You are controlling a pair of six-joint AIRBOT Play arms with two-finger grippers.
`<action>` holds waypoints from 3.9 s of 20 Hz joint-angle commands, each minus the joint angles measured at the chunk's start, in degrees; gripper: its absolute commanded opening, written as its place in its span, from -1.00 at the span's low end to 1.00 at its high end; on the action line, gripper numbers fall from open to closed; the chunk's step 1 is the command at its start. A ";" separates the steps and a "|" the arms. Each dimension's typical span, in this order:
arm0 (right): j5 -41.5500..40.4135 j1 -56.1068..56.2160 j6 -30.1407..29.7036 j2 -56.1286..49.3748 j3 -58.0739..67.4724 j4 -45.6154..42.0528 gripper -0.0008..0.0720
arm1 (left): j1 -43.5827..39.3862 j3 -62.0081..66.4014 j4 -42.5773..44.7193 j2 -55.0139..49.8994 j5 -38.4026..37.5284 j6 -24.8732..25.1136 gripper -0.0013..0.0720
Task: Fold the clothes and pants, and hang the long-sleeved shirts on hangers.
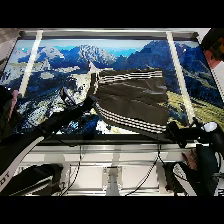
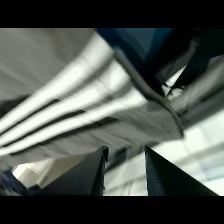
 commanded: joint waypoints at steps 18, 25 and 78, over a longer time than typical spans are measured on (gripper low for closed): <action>7.80 0.04 -19.87 -0.35 14.14 -10.95 -0.14 | 0.00 0.04 0.52 0.52 -0.11 0.07 -0.88; 8.44 -11.72 -33.59 -0.96 0.09 15.69 -0.14 | 0.00 0.07 0.52 0.52 -0.11 0.07 -0.88; 11.26 -17.55 -39.58 -17.00 -1.75 29.64 -0.96 | 0.98 0.02 10.95 2.99 1.97 0.70 -0.89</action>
